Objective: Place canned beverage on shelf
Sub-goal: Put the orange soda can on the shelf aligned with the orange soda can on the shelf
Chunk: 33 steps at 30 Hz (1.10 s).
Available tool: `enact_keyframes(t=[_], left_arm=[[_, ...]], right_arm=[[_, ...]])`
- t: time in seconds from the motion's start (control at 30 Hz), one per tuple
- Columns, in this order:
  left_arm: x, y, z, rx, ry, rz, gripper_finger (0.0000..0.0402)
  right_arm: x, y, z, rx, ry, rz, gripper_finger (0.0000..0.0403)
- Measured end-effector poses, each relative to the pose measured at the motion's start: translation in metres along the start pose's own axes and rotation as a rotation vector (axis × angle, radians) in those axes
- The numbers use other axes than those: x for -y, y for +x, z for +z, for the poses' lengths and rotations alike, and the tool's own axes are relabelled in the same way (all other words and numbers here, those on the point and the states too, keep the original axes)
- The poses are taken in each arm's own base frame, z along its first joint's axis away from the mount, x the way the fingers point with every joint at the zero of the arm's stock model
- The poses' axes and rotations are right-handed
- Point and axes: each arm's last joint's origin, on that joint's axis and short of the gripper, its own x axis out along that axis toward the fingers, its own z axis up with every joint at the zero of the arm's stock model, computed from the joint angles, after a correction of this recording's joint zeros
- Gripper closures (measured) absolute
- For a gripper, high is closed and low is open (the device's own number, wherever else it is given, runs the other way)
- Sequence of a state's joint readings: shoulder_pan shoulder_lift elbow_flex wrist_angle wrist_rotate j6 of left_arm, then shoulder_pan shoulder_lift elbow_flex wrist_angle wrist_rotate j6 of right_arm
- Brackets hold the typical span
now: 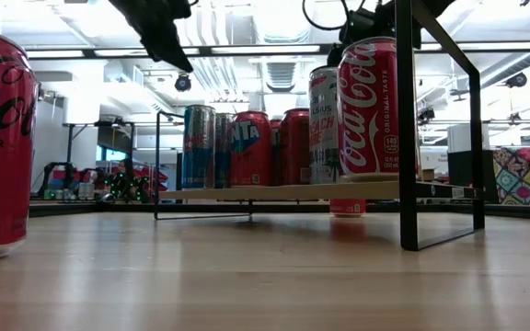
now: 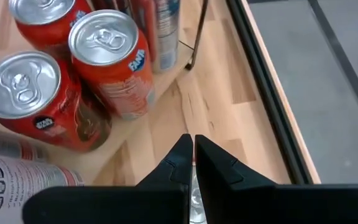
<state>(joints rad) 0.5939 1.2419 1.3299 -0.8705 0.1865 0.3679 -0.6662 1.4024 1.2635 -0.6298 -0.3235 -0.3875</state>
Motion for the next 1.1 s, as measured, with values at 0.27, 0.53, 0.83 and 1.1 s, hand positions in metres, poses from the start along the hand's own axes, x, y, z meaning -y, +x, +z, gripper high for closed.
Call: enact_keyframes(t=[0.27,0.53,0.83,1.1], left_arm=[[-0.006,0.018,-0.011,0.079,0.016,0.005,0.0402],[-0.016,0.017,-0.014,0.124,-0.008,-0.017,0.0402],[-0.017,0.015,-0.011,0.145,-0.004,-0.008,0.0402],[-0.016,0.015,-0.011,0.143,-0.004,-0.010,0.0402]], right_arm=[[-0.007,0.004,-0.016,0.153,-0.044,0.010,0.0394],[-0.012,0.005,-0.038,0.259,-0.027,-0.032,0.0394],[-0.009,0.006,-0.048,0.225,0.110,-0.191,0.0394],[-0.012,0.008,-0.056,0.142,0.191,-0.170,0.0394]])
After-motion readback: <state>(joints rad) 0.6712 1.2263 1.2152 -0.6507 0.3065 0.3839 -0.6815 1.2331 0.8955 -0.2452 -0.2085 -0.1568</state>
